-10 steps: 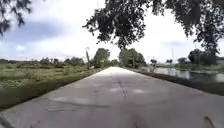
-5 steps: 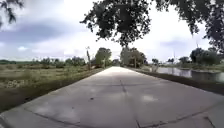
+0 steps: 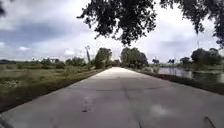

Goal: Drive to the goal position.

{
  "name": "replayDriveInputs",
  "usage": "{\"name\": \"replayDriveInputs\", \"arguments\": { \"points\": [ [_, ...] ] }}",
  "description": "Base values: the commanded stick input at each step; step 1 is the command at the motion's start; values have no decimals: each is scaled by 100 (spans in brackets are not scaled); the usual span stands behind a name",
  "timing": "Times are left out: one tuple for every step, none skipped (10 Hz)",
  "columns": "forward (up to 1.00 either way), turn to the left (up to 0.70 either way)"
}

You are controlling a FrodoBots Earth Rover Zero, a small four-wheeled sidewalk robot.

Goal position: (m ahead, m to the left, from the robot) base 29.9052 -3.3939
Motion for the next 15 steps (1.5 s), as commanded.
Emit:
{"name": "replayDriveInputs", "arguments": {
  "points": [
    [85, -34],
    [85, -26],
    [85, -12],
    [85, 0],
    [85, 0],
    [85, 0],
    [85, 0],
    [85, 0],
    [85, 0],
    [85, 0],
    [85, 0],
    [85, 0],
    [85, 0],
    [85, 0],
    [85, 0]
  ]
}}
